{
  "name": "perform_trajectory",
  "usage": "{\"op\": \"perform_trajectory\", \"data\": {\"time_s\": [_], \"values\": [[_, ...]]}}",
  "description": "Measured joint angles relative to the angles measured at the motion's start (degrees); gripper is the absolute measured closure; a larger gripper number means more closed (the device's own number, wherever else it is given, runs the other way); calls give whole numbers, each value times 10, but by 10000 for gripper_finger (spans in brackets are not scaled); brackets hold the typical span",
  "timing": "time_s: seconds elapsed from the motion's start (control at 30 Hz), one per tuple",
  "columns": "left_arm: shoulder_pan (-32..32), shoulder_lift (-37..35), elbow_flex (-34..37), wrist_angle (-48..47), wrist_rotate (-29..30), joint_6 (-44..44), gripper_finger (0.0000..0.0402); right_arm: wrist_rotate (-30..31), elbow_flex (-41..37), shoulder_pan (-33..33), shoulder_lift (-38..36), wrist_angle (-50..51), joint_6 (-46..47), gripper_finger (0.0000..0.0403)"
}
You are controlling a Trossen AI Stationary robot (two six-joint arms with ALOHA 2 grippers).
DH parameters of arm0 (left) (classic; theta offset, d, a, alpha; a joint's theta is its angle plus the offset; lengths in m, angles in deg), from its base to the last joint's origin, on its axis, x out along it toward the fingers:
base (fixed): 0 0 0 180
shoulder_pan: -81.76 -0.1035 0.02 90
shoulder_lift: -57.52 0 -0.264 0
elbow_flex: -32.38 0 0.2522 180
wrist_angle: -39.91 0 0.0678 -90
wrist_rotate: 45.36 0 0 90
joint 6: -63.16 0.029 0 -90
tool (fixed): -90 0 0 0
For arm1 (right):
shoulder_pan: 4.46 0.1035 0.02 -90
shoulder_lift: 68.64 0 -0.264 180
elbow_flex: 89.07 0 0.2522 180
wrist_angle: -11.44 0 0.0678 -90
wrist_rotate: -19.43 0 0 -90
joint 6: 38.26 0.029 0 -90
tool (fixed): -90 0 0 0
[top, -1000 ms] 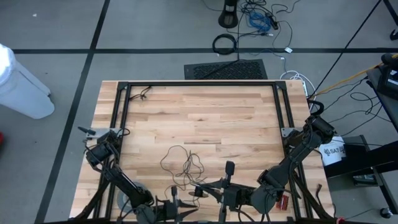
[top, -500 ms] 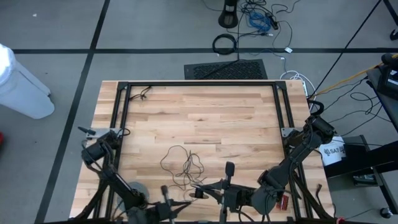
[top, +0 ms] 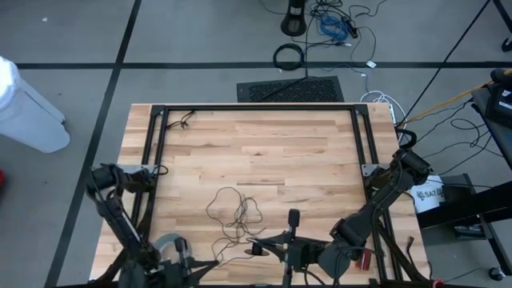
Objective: Coil cords
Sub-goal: Coil the black wire onto the spool
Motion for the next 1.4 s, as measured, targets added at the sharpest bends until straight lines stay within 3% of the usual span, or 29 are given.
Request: {"op": "perform_trajectory", "data": {"time_s": [0.07,0.23,0.47,0.7,0.87,1.17,1.4], "values": [[0,-8,0,0,-10,0,400,1,0,-2,7,1,4,403],[-18,-18,0,2,-98,-4,400,5,0,-17,24,-4,5,403],[-41,-19,-24,-17,-143,-15,400,10,0,-38,41,-1,5,403],[-63,-19,-77,-119,-164,-51,400,32,0,-42,41,12,16,403],[-97,-19,-105,-199,-218,-113,400,33,0,-43,41,12,33,403],[-151,-18,-108,-293,-283,-206,400,33,0,-43,41,12,39,403],[-156,-8,-108,-319,-289,-229,400,33,0,-43,41,11,39,403]]}}
